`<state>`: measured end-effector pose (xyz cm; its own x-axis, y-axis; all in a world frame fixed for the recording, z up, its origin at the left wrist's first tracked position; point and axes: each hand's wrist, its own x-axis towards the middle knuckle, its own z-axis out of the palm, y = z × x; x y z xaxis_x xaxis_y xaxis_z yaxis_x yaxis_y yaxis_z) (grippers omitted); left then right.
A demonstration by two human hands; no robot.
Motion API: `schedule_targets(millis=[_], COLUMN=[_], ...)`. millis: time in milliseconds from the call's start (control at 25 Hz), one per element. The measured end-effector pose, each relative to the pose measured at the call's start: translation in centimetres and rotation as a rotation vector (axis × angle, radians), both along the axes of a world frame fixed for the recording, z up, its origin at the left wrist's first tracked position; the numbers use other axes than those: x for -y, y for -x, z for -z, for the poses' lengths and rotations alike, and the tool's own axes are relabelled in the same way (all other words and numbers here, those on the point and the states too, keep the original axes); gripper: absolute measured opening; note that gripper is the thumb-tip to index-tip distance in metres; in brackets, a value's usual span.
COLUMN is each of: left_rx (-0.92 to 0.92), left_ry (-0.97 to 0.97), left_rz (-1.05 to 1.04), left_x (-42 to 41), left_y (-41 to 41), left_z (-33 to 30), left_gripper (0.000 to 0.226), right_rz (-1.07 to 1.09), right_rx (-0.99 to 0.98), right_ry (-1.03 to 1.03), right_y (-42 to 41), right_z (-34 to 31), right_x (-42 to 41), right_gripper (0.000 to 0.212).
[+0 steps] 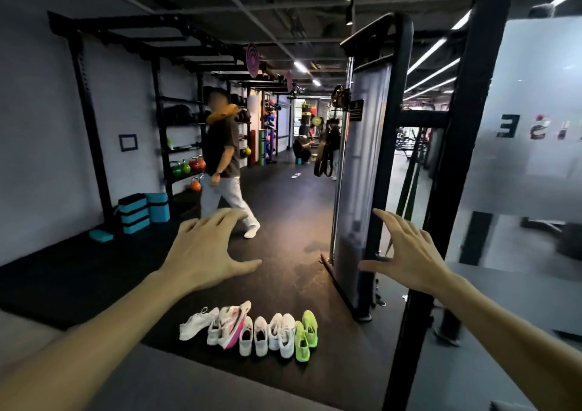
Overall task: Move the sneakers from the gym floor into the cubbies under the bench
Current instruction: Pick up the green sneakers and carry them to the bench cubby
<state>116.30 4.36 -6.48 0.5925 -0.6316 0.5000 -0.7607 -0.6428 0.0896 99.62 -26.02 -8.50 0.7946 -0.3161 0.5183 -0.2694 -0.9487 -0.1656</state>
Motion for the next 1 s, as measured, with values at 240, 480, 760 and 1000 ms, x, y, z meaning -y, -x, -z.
schedule_targets(millis=[240, 480, 760, 1000], left_rx=[-0.012, -0.019, -0.037, -0.041], left_ry=[-0.017, -0.032, -0.035, -0.028], left_rz=[0.111, 0.123, 0.072, 0.099], left_x=[9.6, 21.2, 32.9, 42.3], left_y=[-15.0, -28.9, -43.9, -57.4], left_z=[1.1, 1.8, 1.8, 3.8], left_gripper=[0.089, 0.093, 0.094, 0.094], right_rz=[0.118, 0.15, 0.107, 0.138], right_rx=[0.011, -0.011, -0.05, -0.086], right_ry=[-0.021, -0.05, -0.069, -0.053], right_y=[-11.3, -24.2, -39.8, -52.6], right_z=[1.0, 2.5, 2.8, 5.0], right_x=[7.3, 19.1, 30.8, 39.5], right_gripper=[0.109, 0.109, 0.108, 0.11])
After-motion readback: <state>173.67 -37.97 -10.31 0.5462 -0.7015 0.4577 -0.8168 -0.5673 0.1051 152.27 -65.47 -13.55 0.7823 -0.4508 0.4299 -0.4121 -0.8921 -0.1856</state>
